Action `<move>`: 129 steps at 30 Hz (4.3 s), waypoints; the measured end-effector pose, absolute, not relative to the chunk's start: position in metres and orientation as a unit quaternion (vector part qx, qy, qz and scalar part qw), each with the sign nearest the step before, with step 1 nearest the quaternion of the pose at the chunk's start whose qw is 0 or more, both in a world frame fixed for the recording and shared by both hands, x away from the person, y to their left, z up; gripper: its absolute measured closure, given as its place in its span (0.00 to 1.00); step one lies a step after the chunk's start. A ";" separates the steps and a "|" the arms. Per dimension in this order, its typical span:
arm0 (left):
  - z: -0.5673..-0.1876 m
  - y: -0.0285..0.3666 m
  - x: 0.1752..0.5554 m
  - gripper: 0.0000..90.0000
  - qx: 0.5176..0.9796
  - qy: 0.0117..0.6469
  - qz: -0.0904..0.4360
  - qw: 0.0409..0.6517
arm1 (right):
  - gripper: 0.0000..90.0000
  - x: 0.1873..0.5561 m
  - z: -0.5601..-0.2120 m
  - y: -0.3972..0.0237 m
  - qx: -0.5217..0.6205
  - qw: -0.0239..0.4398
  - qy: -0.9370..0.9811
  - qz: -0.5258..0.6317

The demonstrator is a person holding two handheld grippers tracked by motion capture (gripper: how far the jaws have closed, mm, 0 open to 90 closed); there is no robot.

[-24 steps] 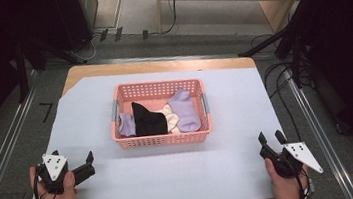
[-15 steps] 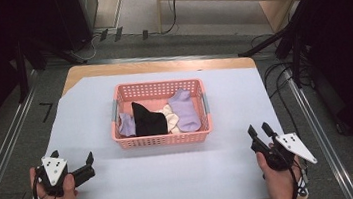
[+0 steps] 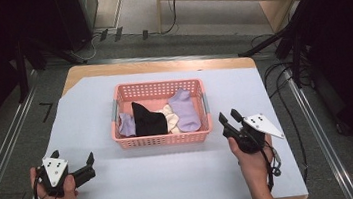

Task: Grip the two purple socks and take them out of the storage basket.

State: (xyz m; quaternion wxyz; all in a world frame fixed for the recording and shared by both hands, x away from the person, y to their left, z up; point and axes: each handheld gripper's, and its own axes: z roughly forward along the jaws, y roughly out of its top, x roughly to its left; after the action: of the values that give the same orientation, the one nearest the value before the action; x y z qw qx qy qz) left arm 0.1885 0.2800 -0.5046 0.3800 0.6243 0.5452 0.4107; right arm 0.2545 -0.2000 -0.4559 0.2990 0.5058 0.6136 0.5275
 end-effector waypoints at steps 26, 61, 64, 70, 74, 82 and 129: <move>-0.505 0.279 0.187 0.00 0.627 0.539 0.416 0.380 | 0.74 0.299 -0.449 -0.043 0.452 0.196 0.714 0.497; -0.504 0.281 0.181 0.00 0.645 0.545 0.407 0.348 | 1.00 0.327 -0.452 0.075 0.501 0.085 0.758 0.409; -0.504 0.280 0.183 0.00 0.648 0.547 0.404 0.343 | 1.00 0.321 -0.433 0.050 0.497 0.111 0.729 0.457; -0.504 0.280 0.183 0.00 0.651 0.547 0.401 0.340 | 1.00 0.320 -0.407 0.000 0.506 0.157 0.695 0.486; -0.504 0.283 0.183 0.00 0.645 0.554 0.397 0.345 | 1.00 0.324 -0.402 -0.049 0.534 0.202 0.669 0.477; -0.504 0.281 0.183 0.00 0.649 0.548 0.403 0.340 | 1.00 0.326 -0.419 -0.069 0.533 0.211 0.681 0.456; -0.505 0.279 0.182 0.00 0.656 0.537 0.405 0.342 | 0.44 0.343 -0.465 0.023 0.494 0.154 0.782 0.348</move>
State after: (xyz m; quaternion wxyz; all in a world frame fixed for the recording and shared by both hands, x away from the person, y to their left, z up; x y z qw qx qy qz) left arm 0.1819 0.2789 -0.5050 0.3422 0.6564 0.5366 0.4052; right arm 0.3433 0.0227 -0.4654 0.1539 0.4942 0.7818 0.3475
